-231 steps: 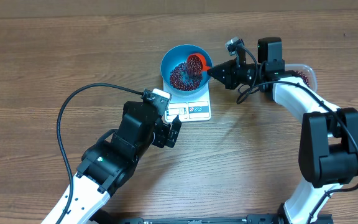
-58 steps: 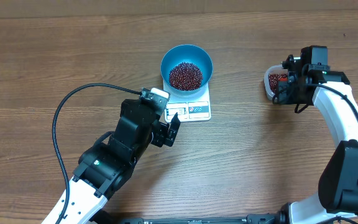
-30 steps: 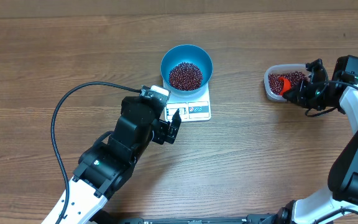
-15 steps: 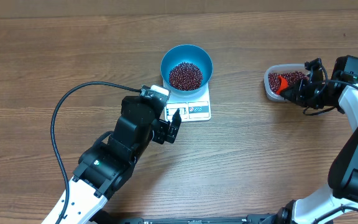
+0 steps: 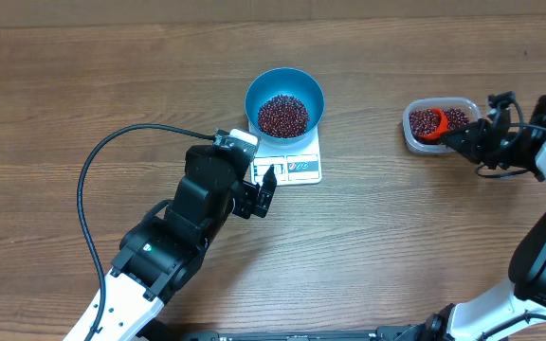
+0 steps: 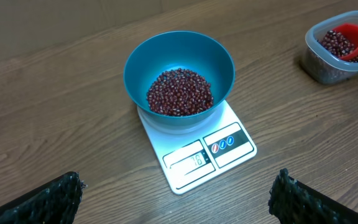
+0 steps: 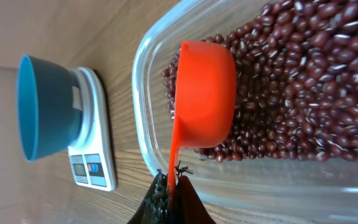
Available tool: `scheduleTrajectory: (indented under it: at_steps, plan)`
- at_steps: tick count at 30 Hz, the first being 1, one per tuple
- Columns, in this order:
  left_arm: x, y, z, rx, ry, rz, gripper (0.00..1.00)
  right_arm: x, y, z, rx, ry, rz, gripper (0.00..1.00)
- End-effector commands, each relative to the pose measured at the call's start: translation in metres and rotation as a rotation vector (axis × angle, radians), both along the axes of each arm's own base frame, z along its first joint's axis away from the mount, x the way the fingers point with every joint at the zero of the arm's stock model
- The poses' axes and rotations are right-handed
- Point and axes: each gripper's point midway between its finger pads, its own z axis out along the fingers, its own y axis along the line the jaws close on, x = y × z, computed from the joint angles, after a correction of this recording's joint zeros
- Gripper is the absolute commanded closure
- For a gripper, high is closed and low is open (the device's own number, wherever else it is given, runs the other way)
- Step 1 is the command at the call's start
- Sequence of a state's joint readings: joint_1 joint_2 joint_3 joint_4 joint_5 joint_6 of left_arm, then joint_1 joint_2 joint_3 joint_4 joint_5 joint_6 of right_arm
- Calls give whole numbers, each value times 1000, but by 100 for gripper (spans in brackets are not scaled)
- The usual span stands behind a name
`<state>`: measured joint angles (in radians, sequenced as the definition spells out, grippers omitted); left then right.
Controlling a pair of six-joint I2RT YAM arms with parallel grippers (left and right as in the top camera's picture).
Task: Scoop item into bowl and weigh 150g on scale
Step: 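Lift the filled scoop and carry it left over the blue bowl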
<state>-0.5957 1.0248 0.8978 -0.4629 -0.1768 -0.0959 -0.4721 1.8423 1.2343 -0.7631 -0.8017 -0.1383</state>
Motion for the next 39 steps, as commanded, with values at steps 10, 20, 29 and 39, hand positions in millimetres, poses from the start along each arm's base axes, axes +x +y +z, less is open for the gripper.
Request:
scheduleTrajectory:
  at_steps: [10, 20, 29, 39]
  plan:
    - [0, 3, 9, 8, -34, -1, 0, -4, -11, 20, 163, -65, -41, 97]
    - [1, 2, 12, 0, -46, -1, 1, -5, -7, 42, 292, -134, -29, 96]
    - [1, 2, 12, 0, -46, -1, 1, -4, 9, 70, 442, -219, 24, 96]
    - [2, 2, 12, -1, -48, -1, 0, -1, 51, 85, 525, -241, 143, 97]
